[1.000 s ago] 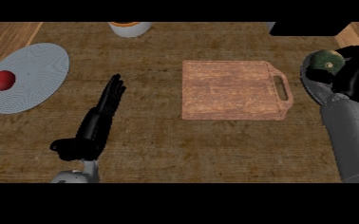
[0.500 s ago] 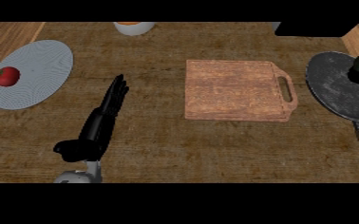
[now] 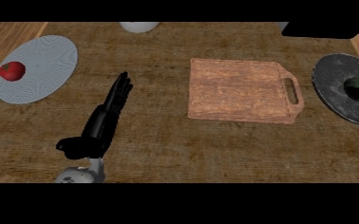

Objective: Pick the squash from the cutting board and place it in the pan

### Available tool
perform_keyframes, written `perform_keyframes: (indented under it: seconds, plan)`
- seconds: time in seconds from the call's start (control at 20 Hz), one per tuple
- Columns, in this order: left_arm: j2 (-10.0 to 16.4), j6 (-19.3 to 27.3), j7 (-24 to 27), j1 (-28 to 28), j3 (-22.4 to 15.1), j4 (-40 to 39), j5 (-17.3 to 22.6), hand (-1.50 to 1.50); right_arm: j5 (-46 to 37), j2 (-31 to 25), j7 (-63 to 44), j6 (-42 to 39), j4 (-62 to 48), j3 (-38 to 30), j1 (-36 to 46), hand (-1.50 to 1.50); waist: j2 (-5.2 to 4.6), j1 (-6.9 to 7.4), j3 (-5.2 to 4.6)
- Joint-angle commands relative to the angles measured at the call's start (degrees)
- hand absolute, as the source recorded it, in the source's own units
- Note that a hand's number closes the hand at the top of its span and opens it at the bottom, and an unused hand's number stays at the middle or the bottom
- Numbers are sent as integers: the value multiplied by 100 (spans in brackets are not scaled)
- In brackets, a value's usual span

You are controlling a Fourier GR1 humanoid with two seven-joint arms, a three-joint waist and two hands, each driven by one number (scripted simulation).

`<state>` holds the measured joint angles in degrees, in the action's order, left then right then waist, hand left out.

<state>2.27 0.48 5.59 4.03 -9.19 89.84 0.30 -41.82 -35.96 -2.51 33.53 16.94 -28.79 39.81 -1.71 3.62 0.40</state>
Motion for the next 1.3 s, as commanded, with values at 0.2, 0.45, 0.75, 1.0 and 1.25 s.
perform_keyframes:
  seconds: [0.2, 0.45, 0.75, 1.0, 1.25]
  plan:
    - [-72, 53, -5, -44, -140, 63, -121, 0, 600, 10, 965, -714, -414, -509, 99, -150, -9, 44, 19]
    - [-79, 44, 62, -167, -122, 122, -78, 0, 1271, 20, 1929, -377, -48, -1152, 108, -150, 20, -30, 19]
    - [-20, 77, 9, -33, 25, -77, -107, 0, 2091, -35, 2595, -836, -78, -1850, 79, -150, 72, -185, -7]
    - [155, -76, 78, -8, 362, -101, 150, 0, 2687, -269, 3224, -2158, -218, -2239, -503, -150, 117, -284, -18]
    - [-47, 113, 222, -337, 104, -79, -95, 0, 2922, -460, 3810, -3473, -222, -2207, -1067, -150, 141, -314, -24]
